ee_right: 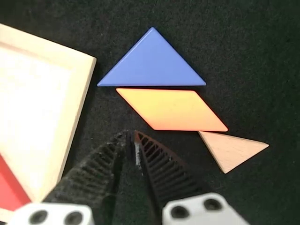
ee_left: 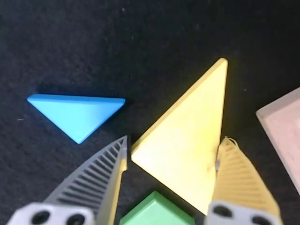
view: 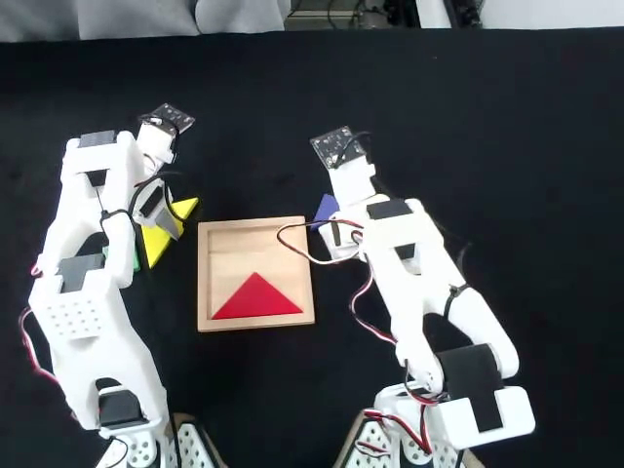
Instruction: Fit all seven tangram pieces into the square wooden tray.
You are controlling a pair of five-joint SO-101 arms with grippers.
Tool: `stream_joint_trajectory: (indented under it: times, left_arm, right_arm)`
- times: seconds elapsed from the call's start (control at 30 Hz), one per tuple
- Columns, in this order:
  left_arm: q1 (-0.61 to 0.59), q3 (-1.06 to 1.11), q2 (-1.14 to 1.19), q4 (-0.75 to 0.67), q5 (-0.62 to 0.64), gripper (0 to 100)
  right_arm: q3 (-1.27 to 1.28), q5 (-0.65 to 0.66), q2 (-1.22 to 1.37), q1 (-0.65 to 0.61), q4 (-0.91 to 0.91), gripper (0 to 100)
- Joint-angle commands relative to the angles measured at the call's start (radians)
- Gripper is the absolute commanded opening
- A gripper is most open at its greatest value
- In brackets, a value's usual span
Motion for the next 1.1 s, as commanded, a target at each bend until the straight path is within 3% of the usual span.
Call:
stream_joint_trajectory:
  times: [0.0, 0.33, 0.63, 0.8, 0.9, 1.07]
  left_arm:
    - [0.004, -0.007, -0.009, 0.018, 0.009, 20]
    - [0.007, -0.205, -0.141, 0.287, -0.014, 20]
    - [0.107, -0.22, -0.387, 0.575, -0.42, 20]
    - [0.223, -0.079, -0.425, 0.58, -0.624, 20]
    - [0.302, -0.024, -0.425, 0.555, -0.667, 20]
    - [0.392, 0.082, -0.425, 0.388, -0.68, 21]
  right_arm:
    - [-0.008, 0.008, -0.002, 0.018, -0.02, 1.1]
    - [-0.01, 0.008, -0.002, 0.018, -0.02, 1.1]
    - [-0.012, 0.008, -0.008, 0.044, -0.02, 1.1]
    - [-0.031, -0.02, -0.012, 0.144, -0.035, 1.1]
    - [-0.031, -0.124, -0.012, 0.232, -0.086, 1.1]
    - [-0.03, -0.224, -0.002, 0.325, -0.14, 1.1]
